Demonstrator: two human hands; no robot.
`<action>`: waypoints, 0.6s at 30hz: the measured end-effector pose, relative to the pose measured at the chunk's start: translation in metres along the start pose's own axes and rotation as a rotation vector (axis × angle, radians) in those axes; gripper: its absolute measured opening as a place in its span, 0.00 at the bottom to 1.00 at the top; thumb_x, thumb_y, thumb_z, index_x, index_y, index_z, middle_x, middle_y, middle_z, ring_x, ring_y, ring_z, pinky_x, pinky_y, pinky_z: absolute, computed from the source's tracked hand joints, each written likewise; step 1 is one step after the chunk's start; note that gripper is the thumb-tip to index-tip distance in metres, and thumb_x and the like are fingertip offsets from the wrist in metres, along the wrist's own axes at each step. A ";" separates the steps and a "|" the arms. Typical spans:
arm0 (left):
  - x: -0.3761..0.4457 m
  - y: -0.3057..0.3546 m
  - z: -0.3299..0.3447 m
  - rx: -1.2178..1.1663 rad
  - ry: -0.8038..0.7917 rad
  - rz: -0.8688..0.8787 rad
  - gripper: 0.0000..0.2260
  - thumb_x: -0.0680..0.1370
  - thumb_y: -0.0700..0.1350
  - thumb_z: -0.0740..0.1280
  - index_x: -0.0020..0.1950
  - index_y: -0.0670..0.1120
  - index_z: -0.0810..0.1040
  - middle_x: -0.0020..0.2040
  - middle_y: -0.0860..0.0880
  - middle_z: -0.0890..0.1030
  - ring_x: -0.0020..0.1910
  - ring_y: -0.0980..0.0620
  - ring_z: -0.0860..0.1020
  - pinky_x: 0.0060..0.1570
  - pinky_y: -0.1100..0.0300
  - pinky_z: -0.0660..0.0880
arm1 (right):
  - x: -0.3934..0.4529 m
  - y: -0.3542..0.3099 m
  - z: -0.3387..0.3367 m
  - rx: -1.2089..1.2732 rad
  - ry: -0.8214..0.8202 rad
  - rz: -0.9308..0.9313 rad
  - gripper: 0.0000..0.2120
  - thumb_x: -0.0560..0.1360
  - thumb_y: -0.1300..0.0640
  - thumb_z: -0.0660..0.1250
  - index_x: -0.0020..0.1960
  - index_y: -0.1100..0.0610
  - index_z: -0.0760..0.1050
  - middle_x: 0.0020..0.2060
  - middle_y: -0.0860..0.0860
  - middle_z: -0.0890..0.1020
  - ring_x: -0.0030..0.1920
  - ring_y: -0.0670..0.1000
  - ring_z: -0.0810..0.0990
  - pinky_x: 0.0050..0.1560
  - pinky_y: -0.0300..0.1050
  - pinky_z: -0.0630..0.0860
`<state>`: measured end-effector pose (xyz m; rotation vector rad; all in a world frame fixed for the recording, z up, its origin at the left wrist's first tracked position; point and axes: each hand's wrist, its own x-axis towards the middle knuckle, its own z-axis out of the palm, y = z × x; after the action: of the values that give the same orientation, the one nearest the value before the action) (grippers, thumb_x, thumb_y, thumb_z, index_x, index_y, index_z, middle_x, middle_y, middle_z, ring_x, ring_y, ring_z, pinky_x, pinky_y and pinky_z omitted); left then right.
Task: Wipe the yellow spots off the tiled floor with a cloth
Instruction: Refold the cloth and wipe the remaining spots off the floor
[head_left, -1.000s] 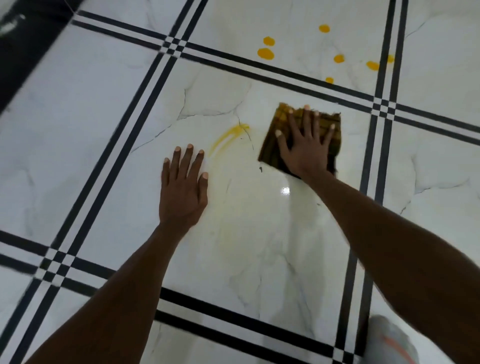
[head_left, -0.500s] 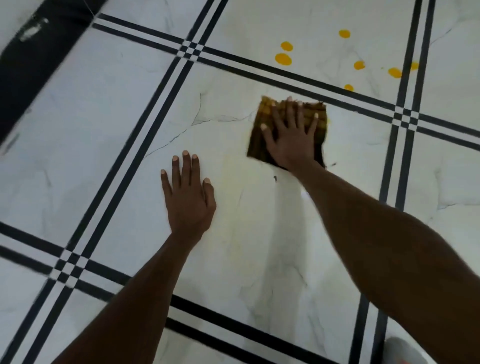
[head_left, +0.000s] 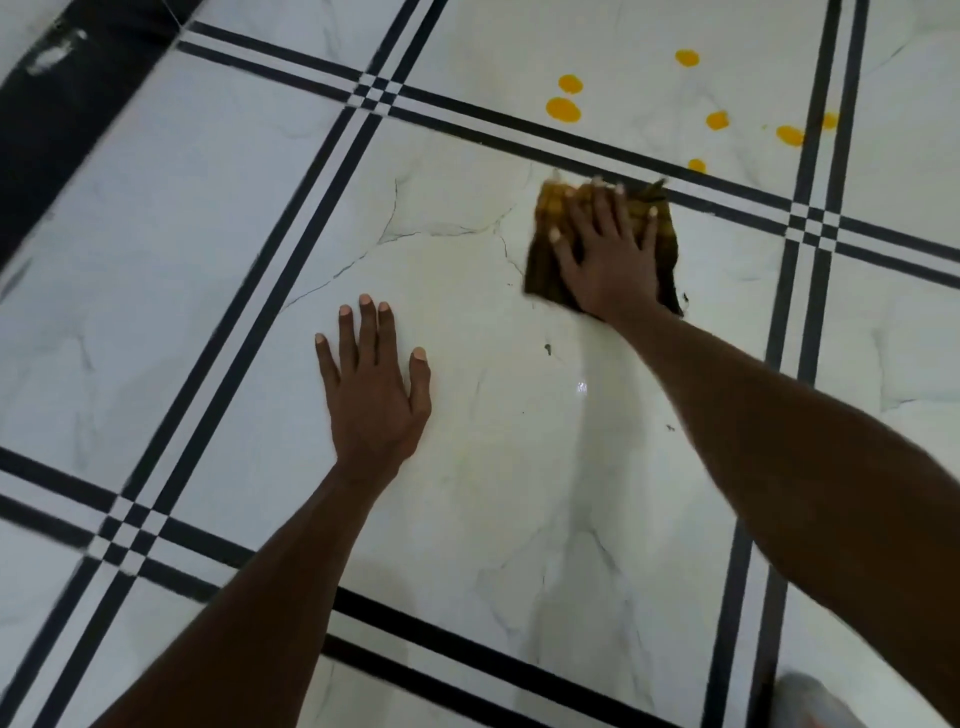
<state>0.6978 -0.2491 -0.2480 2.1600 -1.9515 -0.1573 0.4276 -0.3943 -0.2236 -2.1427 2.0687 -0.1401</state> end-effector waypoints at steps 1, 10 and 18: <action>0.000 0.000 0.000 -0.001 0.003 0.006 0.31 0.86 0.59 0.46 0.86 0.44 0.54 0.86 0.44 0.54 0.86 0.44 0.50 0.84 0.38 0.47 | 0.014 -0.021 0.004 0.030 0.006 0.113 0.32 0.84 0.35 0.44 0.85 0.46 0.52 0.86 0.53 0.50 0.86 0.59 0.45 0.80 0.74 0.41; 0.000 -0.001 -0.003 -0.024 -0.012 0.008 0.32 0.86 0.60 0.43 0.86 0.45 0.53 0.87 0.45 0.53 0.86 0.45 0.49 0.83 0.38 0.47 | -0.103 -0.003 0.005 -0.121 -0.144 -0.728 0.30 0.85 0.36 0.48 0.85 0.44 0.52 0.86 0.49 0.51 0.86 0.54 0.46 0.84 0.64 0.44; 0.001 0.001 0.000 -0.006 0.011 0.003 0.32 0.85 0.61 0.46 0.86 0.45 0.54 0.86 0.45 0.54 0.86 0.45 0.50 0.84 0.38 0.47 | 0.018 -0.036 0.004 0.020 -0.049 -0.102 0.30 0.85 0.37 0.47 0.84 0.47 0.58 0.85 0.53 0.54 0.85 0.59 0.48 0.80 0.74 0.47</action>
<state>0.6969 -0.2505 -0.2479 2.1500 -1.9455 -0.1496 0.4645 -0.4112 -0.2214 -2.2172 1.9238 -0.1189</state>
